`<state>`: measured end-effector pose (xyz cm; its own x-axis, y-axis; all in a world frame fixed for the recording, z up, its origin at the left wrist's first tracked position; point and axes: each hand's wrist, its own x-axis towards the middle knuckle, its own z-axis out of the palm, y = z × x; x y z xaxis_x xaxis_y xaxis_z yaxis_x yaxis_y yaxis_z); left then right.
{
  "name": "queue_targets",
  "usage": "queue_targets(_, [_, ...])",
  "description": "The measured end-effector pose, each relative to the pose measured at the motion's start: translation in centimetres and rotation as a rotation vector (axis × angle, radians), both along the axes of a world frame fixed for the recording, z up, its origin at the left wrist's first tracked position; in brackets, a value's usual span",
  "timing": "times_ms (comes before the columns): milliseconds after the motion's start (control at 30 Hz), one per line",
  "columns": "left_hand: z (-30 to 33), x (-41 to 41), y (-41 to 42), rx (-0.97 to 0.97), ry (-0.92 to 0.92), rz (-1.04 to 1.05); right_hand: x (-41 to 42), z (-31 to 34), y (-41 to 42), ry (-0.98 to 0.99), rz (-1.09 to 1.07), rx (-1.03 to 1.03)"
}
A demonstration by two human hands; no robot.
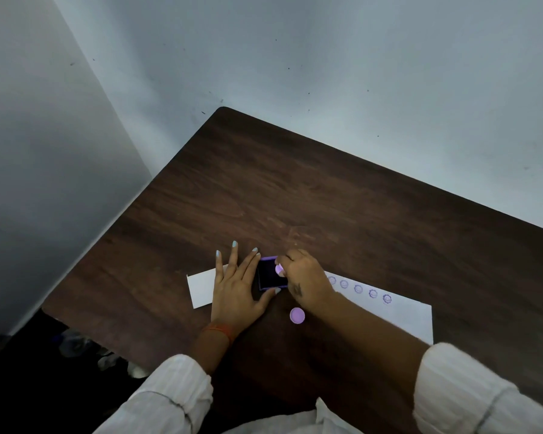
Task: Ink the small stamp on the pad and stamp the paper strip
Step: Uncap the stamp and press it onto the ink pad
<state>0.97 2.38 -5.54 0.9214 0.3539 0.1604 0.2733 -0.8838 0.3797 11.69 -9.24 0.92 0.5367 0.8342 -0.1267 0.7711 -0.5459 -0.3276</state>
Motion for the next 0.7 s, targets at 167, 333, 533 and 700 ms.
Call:
queue_targets(167, [0.0,0.0,0.0,-0.011,-0.006,-0.003,2.2,0.5,-0.1,-0.044,0.305,-0.095])
queue_targets(333, [0.0,0.0,0.0,-0.003,0.015,-0.007,-1.4,-0.6,0.9,-0.057,-0.029,-0.162])
queue_targets(533, [0.2,0.1,0.0,-0.011,0.021,-0.009,1.5,0.3,0.0,-0.033,0.196,-0.128])
queue_targets(700, [0.2,0.1,0.0,-0.017,0.026,-0.009,-0.7,-0.9,0.5,-0.074,0.026,-0.121])
